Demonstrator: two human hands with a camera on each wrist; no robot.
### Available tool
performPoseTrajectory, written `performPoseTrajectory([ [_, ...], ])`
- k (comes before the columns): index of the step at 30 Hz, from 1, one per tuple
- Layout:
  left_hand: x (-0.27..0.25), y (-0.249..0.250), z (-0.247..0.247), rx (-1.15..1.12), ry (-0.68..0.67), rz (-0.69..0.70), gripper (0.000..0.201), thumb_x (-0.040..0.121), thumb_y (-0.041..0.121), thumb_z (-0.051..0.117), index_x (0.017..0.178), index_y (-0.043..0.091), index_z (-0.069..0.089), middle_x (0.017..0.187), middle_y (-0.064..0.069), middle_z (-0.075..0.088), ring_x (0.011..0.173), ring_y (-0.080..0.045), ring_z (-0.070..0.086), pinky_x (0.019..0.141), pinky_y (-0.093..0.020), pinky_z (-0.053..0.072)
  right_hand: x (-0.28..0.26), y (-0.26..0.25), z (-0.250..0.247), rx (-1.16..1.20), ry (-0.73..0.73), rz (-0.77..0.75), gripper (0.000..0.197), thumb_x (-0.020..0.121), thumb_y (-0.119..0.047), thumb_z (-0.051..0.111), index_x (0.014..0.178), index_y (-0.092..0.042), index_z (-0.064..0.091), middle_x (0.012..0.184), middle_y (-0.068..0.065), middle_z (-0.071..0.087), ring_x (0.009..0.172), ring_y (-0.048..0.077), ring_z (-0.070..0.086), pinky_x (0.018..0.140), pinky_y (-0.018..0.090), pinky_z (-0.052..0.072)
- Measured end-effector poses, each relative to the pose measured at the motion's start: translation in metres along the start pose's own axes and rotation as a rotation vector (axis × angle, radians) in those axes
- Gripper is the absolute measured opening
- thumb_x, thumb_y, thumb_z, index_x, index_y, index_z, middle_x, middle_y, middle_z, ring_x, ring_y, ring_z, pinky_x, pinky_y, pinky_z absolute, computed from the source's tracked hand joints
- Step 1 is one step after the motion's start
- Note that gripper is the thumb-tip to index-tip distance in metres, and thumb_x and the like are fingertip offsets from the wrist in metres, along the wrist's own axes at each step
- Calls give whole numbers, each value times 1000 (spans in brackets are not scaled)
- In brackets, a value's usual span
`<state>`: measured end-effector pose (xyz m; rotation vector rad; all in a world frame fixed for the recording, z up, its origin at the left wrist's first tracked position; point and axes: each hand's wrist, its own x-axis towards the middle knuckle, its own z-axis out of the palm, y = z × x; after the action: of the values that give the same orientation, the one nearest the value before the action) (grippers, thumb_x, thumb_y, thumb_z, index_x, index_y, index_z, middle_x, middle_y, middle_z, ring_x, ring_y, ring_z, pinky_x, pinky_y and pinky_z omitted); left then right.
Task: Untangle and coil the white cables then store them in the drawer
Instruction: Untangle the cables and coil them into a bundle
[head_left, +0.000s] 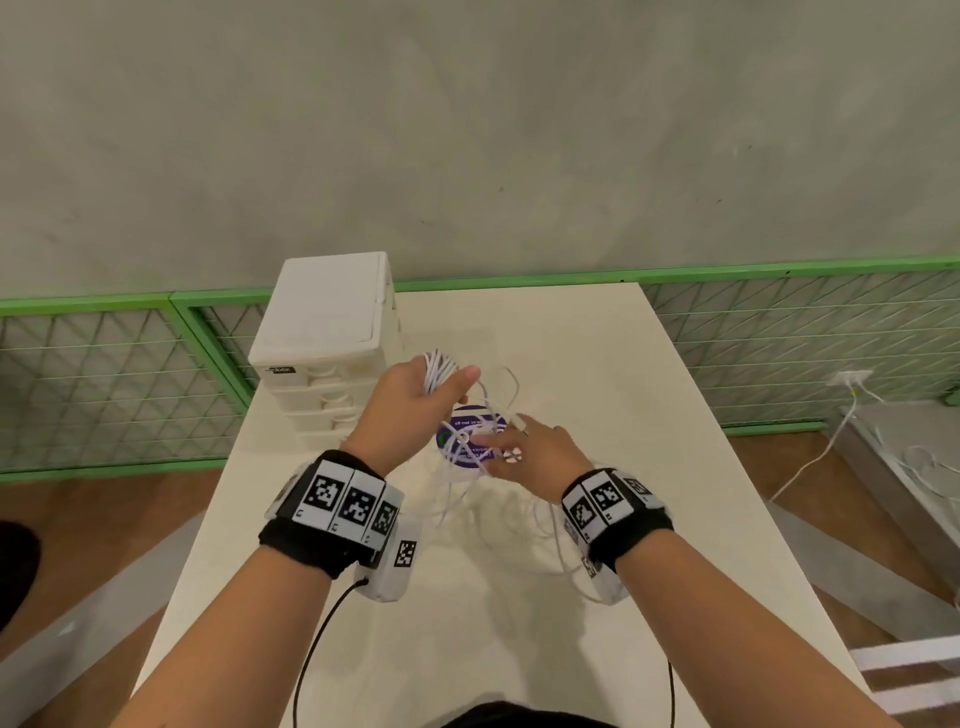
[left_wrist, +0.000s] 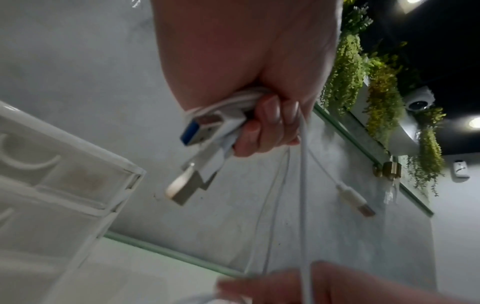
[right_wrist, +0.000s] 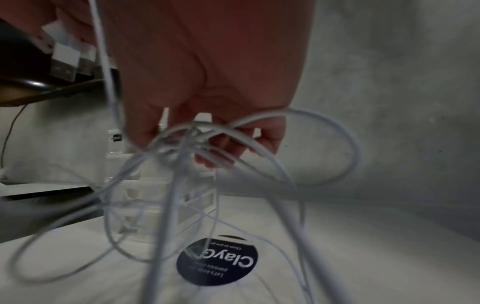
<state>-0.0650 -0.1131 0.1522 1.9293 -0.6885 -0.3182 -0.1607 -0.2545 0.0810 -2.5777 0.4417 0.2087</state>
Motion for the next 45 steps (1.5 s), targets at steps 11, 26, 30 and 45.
performPoseTrajectory([
  [11,-5,-12,7,194,-60,-26,52,85,47,59,74,-3,51,73,-19,57,67,-28,54,68,-43,47,2,21,-9,31,594,-39,29,76,-39,72,102,-26,71,105,5,59,98,23,53,84,36,35],
  [26,2,-13,5,363,-12,91,55,90,47,52,74,-5,59,76,-18,57,74,-30,57,73,-43,44,-2,17,-4,-49,-64,24,137,49,-68,76,146,-30,-13,157,5,-17,145,20,-14,117,53,-5],
  [30,7,-18,-1,422,13,65,55,90,49,51,76,-4,59,78,-17,59,76,-31,57,74,-42,45,1,22,-7,-95,196,-63,81,71,-52,70,140,-32,32,143,0,42,134,23,33,106,40,24],
  [45,10,-8,-2,361,-15,9,56,87,51,53,81,-5,59,80,-19,65,75,-31,60,73,-44,47,1,35,-10,-170,-197,252,135,52,-75,68,148,-18,-10,159,1,8,146,23,3,113,62,-2],
])
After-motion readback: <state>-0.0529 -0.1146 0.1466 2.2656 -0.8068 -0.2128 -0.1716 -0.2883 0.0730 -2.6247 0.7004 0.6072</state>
